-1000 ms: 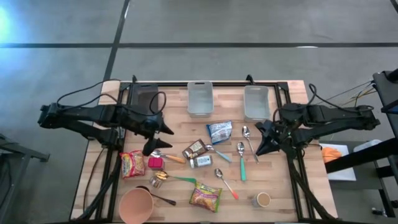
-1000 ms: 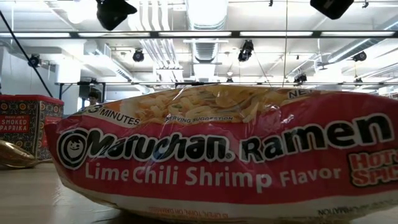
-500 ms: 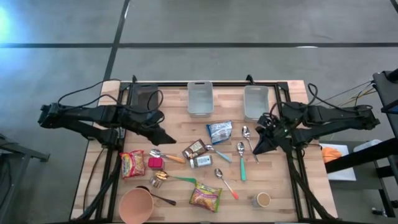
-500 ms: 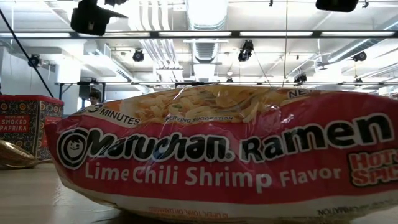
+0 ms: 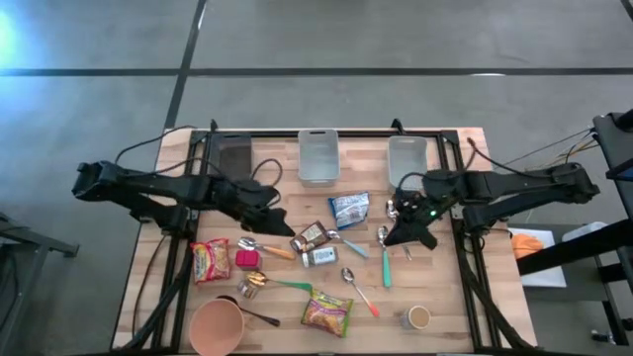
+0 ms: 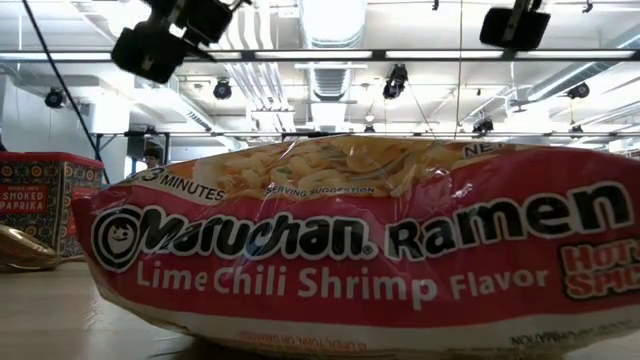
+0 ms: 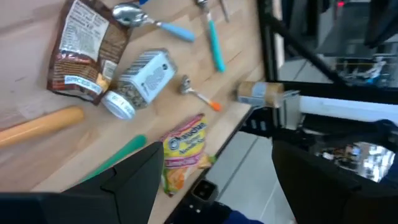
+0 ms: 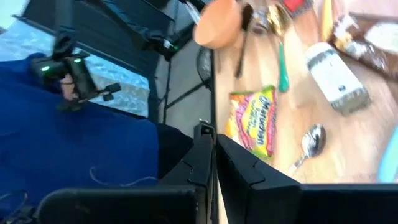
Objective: Pick & Place Food Item
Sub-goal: Put the green noodle pack into the black bin
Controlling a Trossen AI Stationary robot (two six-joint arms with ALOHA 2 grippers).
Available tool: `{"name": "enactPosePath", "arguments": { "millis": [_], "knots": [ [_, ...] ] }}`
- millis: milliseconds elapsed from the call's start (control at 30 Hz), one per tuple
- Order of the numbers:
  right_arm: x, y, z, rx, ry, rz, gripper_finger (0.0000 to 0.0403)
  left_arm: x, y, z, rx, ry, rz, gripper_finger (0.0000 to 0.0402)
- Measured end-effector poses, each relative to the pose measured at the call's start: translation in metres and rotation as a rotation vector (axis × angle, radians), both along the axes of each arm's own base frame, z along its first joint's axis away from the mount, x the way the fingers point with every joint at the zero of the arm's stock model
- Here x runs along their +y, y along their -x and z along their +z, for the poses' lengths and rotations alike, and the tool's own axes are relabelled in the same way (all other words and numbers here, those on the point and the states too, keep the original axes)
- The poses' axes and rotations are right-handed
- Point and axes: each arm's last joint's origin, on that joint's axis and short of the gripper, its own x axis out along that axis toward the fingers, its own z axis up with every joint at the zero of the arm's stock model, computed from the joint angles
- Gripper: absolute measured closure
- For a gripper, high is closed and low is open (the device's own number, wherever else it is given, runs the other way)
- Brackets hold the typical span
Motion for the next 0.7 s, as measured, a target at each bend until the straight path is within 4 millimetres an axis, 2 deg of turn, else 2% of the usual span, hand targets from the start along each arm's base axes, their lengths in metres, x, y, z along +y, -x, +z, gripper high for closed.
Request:
{"name": "enactPosePath", "arguments": {
  "millis": [100, 200, 300, 433, 500, 700],
  "knots": [
    [0.001, -0.010, -0.010, 0.058, -0.004, 0.001, 0.0383, -0.002, -0.007, -0.010, 0.041, 0.014, -0.026, 0.0099],
    [0.002, -0.019, -0.020, 0.167, -0.091, -0.008, 0.0383, -0.004, -0.011, -0.015, 0.059, 0.021, -0.071, 0.0099],
    [0.002, -0.027, -0.024, 0.168, -0.060, 0.018, 0.0383, -0.005, -0.011, -0.015, 0.051, 0.012, -0.100, 0.0099],
    [0.002, -0.030, -0.016, 0.083, 0.044, 0.000, 0.0383, -0.006, -0.010, -0.013, 0.040, 0.019, -0.114, 0.0099],
    [0.000, -0.027, -0.013, 0.088, 0.075, -0.017, 0.0383, -0.008, -0.010, -0.013, 0.033, 0.026, -0.122, 0.0099],
    [-0.001, -0.013, 0.012, 0.071, 0.100, -0.032, 0.0383, -0.015, -0.014, -0.018, 0.053, 0.040, -0.143, 0.0099]
  ]
}}
